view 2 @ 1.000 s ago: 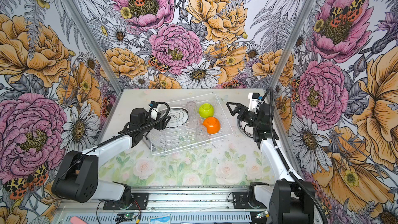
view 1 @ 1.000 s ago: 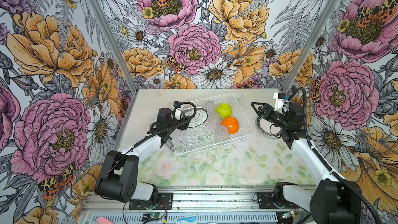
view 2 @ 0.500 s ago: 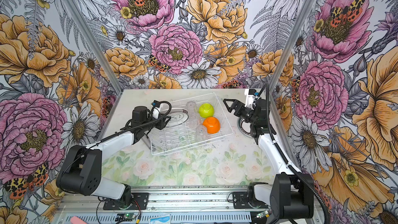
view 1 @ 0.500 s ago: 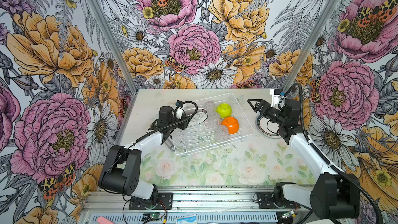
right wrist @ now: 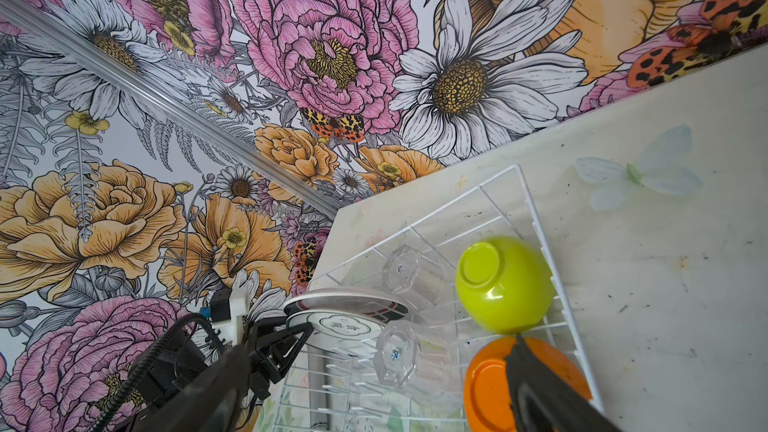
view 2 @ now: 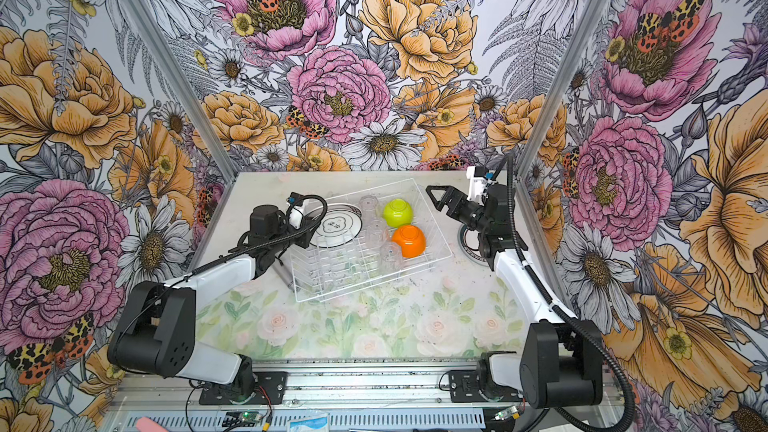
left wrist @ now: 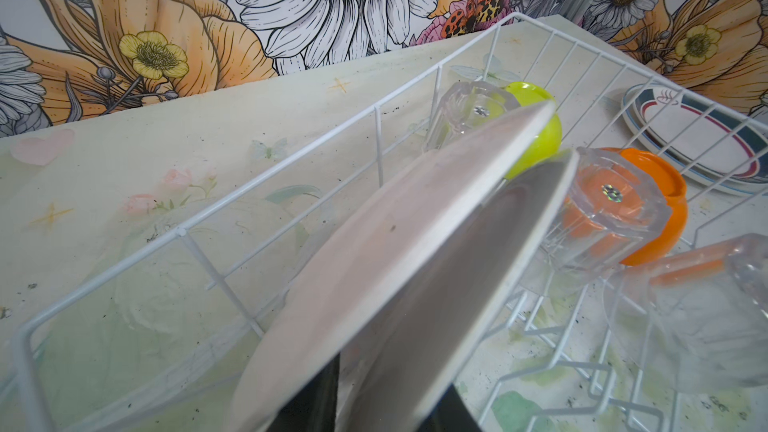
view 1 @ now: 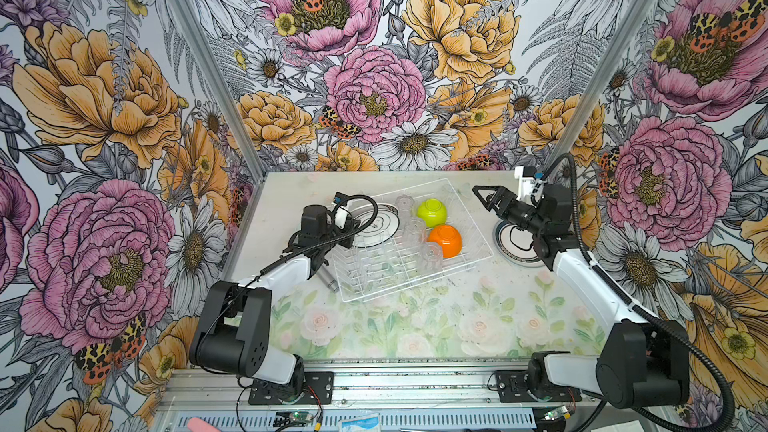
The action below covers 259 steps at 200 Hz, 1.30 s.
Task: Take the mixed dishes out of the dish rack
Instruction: 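Close the left gripper on the white plate's rim and tilt it upright, then raise the white plate with the left gripper while the right gripper reaches toward it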
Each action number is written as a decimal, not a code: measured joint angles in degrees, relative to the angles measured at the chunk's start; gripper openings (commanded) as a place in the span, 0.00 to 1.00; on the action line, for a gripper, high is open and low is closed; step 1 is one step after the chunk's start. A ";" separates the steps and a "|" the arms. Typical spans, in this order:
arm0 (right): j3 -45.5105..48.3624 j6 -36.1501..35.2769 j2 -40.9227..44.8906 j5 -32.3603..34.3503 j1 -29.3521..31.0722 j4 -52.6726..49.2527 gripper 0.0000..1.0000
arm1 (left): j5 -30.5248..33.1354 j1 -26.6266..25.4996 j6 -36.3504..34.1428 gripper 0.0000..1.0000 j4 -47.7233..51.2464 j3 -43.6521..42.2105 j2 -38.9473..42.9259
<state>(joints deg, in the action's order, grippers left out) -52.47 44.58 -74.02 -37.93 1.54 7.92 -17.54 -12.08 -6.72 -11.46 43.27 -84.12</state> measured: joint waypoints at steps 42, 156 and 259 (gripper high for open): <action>-1.40 0.55 -0.09 0.35 0.15 0.04 0.96 | -1.86 0.57 0.76 0.18 -3.21 -1.62 0.39; -1.95 0.83 -1.86 2.01 2.14 0.04 0.95 | -5.44 5.33 5.86 0.07 -14.71 -7.32 5.01; -1.95 0.83 -1.90 3.54 3.17 0.04 0.95 | -8.50 5.97 14.45 0.05 -23.10 -11.15 10.51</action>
<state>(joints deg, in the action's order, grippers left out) -54.41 45.41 -75.92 -34.39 4.71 7.97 -26.04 -6.11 7.73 -34.57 32.12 -73.60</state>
